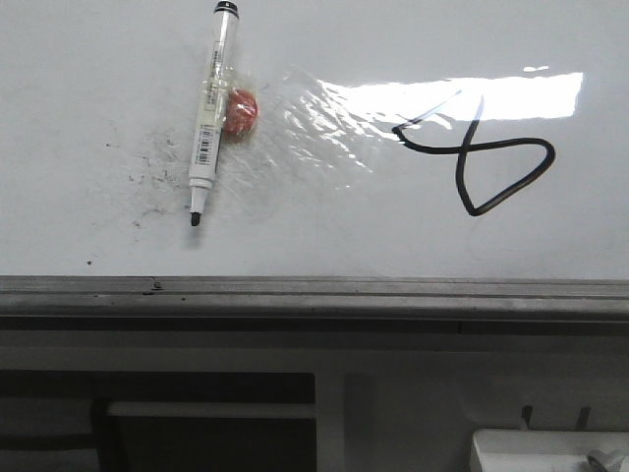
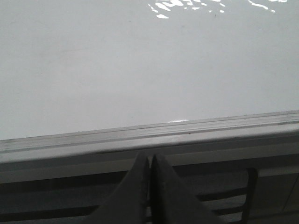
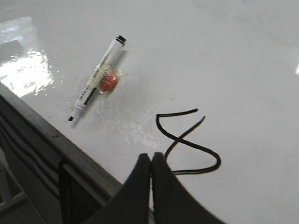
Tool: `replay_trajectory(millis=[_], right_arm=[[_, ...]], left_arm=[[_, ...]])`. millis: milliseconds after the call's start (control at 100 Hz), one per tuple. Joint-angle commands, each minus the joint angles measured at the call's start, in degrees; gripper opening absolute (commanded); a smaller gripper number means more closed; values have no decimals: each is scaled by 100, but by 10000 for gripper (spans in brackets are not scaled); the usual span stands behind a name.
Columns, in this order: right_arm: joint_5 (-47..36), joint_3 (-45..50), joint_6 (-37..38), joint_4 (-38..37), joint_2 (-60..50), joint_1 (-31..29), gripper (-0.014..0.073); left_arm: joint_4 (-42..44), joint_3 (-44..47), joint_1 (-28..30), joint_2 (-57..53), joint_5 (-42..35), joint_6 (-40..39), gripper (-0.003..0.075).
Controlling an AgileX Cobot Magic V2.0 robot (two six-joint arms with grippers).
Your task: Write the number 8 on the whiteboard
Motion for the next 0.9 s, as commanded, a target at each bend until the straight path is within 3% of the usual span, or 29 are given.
replay_trajectory(millis=[0, 90, 160, 210, 280, 420, 800, 890], right_arm=[[-127, 342, 2712, -2785, 61, -413, -64], [366, 707, 4929, -4663, 47, -1142, -64], [1058, 804, 6234, -6073, -21, -1781, -64], [1601, 804, 6916, -7092, -89, -2174, -64], [1948, 826, 7379, -7857, -210, -2591, -64], [1423, 1115, 7379, -8035, -672, -3087, -64], [3668, 1094, 7386, -8076, -2155, -3854, -64], [3633, 1094, 7386, -8076, -2523, -3880, -64]], left_arm=[[-65, 224, -20, -143, -264, -60, -20], [-65, 224, -20, -143, -264, -60, -20], [-65, 224, -20, -143, -264, -60, -20], [-65, 224, -20, -143, -264, -60, -20], [-65, 224, -20, -143, -264, -60, -20], [-65, 224, -20, -143, -264, -60, -20], [-65, 224, -20, -143, -266, -60, -20], [-65, 224, -20, -143, -266, -60, -20]])
